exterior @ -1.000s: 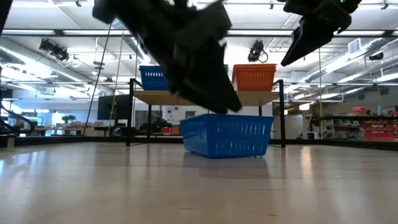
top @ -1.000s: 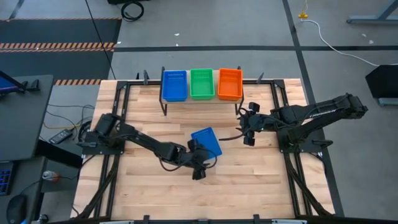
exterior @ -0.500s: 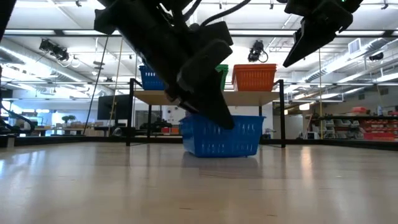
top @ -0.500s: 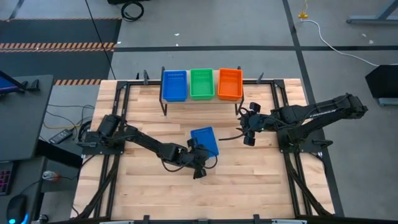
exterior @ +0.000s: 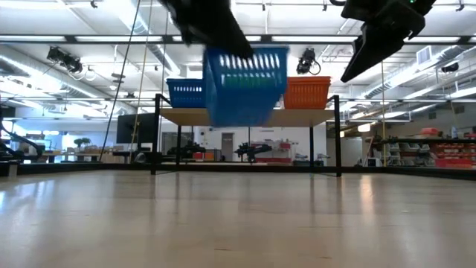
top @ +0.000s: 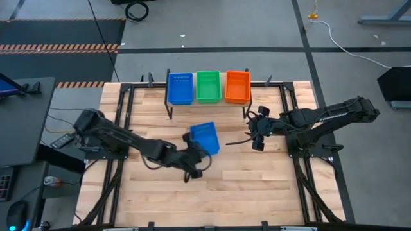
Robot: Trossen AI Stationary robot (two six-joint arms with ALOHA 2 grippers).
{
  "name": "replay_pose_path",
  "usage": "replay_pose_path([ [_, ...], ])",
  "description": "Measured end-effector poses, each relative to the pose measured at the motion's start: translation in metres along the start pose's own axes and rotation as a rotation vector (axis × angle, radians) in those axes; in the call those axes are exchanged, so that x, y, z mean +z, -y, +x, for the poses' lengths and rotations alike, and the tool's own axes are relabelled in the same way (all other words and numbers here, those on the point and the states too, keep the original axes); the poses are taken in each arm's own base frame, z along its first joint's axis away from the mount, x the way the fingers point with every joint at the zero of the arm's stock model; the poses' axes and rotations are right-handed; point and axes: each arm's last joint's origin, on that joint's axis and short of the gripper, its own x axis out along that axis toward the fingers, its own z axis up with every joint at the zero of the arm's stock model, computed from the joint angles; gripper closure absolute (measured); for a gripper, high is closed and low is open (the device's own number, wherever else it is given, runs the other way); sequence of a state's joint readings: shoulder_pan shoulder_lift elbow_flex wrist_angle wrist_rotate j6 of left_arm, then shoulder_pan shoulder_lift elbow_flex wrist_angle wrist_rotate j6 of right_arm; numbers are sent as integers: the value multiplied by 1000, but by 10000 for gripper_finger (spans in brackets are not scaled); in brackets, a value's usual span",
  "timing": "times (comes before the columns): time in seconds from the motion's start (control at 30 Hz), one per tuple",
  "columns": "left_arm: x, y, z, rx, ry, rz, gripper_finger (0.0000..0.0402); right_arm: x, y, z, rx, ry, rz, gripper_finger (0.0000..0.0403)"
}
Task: Stack baskets on shelf by color
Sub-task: Stack the blue bin on top of the blue bin on the shelf
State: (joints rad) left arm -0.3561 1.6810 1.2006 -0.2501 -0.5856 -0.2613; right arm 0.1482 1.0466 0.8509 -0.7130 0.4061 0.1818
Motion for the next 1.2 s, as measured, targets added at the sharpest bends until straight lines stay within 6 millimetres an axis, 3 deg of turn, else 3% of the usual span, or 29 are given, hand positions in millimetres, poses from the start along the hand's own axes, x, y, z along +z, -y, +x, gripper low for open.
replay_pose_path([
  [0.33, 25, -40, -69, 81, 76, 140, 388, 2, 0, 0, 3, 19, 8, 197],
  [0.67, 34, -85, -111, 206, 99, 281, 387, 5, -1, 0, 8, 44, 19, 197],
  [0.93, 36, -130, -127, 214, 74, 348, 387, 8, -1, 0, 13, 78, 24, 197],
  [1.2, 34, -172, -112, 215, -28, 442, 386, 14, -2, -1, 20, 136, 15, 197],
])
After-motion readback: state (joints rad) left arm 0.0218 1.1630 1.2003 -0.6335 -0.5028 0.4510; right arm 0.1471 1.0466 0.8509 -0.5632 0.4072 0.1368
